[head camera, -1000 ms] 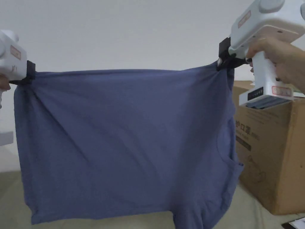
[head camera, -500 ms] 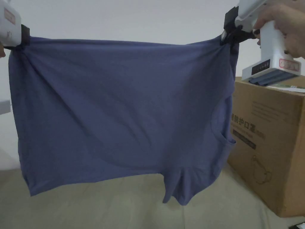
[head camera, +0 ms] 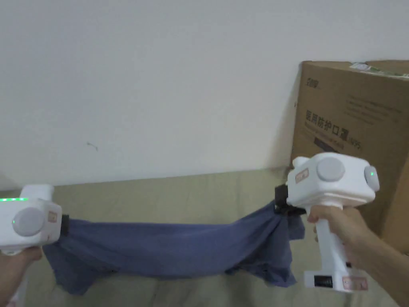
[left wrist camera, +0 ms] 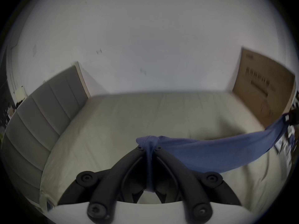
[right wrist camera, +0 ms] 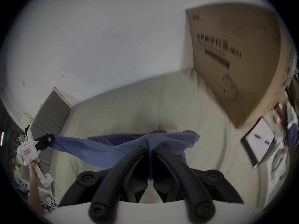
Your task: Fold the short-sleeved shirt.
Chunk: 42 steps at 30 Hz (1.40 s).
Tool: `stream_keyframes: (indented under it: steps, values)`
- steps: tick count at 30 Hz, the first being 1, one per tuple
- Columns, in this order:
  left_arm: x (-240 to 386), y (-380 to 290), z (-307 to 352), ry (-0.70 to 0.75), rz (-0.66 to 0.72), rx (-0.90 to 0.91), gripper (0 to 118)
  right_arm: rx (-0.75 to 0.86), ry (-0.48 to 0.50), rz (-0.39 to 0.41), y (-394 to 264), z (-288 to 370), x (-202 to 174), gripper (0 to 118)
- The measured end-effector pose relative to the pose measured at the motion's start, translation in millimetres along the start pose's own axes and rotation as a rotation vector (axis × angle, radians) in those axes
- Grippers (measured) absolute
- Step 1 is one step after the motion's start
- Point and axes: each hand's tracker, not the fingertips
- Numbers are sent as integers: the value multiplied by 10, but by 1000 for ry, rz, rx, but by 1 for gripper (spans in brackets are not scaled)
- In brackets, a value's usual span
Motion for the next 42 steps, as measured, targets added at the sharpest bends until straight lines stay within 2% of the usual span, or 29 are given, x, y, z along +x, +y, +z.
stream_keyframes:
  steps: [2,5,7,10,12,17,20,22,24,25,29,33,42]
  values:
    - [56,-328,-208,19,-39,-78,2,-67,5,-33,-302,-282,132,3]
    - [42,-696,-281,-8,5,-138,2,-139,29,-60,-639,-473,235,3]
    - [-33,-824,-349,-12,35,-156,2,-134,11,-57,-791,-448,259,3]
    - [-135,-1029,-131,-16,37,-164,2,-86,0,-16,-1044,-181,282,3]
    - [-242,-1156,95,-26,46,-154,2,-58,31,-5,-1243,61,327,3]
    - [-359,-1722,895,-47,69,-140,2,-60,69,-50,-1980,732,398,3]
    - [-416,-2200,1334,-48,34,-154,2,-30,51,-66,-2512,1204,437,3]
    - [-460,-2518,1609,-49,44,-149,2,-34,55,-119,-2855,1460,508,3]
    - [-477,-2834,1877,-15,124,-137,2,-40,62,-154,-3193,1696,554,3]
    - [-508,-2968,1984,-62,140,-153,2,-34,60,-157,-3365,1801,571,3]
    - [-561,-3424,2371,-49,140,-158,2,-60,19,-113,-3938,2145,589,3]
    - [-588,-3760,2668,-43,109,-152,2,-81,25,-144,-4352,2326,680,3]
    - [-607,-4018,2768,-52,158,-170,4,-91,16,-94,-4592,2326,697,3]
